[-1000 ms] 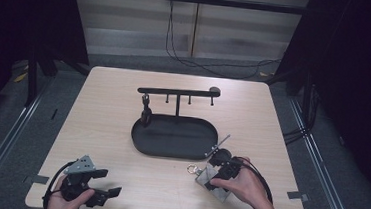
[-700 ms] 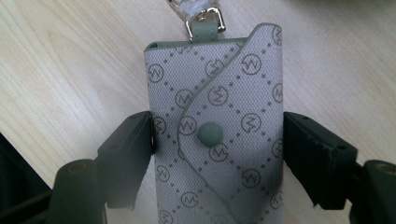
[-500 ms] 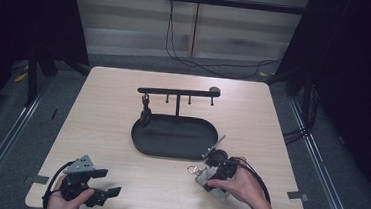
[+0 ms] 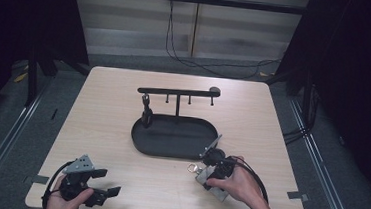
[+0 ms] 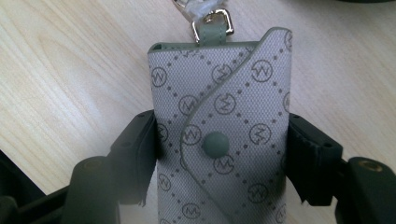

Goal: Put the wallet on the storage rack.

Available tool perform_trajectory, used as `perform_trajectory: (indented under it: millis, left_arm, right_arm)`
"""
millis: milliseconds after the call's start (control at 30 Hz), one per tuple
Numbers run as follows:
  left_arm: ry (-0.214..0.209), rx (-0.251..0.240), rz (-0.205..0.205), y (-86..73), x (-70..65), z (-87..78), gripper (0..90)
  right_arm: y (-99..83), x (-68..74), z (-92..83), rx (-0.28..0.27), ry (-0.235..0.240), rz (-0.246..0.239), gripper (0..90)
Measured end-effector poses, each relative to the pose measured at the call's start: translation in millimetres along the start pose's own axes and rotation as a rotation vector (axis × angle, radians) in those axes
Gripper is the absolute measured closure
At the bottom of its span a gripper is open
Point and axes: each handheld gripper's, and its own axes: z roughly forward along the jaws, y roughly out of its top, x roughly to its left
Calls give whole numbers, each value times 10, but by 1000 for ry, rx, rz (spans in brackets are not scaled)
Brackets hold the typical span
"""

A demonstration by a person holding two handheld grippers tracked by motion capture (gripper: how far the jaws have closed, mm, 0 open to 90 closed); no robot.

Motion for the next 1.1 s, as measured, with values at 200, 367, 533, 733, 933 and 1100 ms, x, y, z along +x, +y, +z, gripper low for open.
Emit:
perform_trajectory:
  millis: [200,367,533,733,933,1100]
  left_arm:
    - [2,3,3,1,5,-1,177]
    - [2,2,-1,0,2,-1,177]
    - [1,2,-3,1,3,0,177]
    - [3,3,-1,2,5,4,177]
    - [5,3,-2,3,8,0,177]
    - [11,2,-2,3,9,-2,177]
  right_arm:
    - [22,2,-62,29,-9,-2,338]
    - [42,9,-121,35,-15,0,339]
    - [48,-9,-170,35,-16,-9,340]
    - [59,-16,-233,51,-14,-5,340]
    - [79,-11,-282,60,-12,-6,341]
    - [89,-19,-316,63,-9,-34,341]
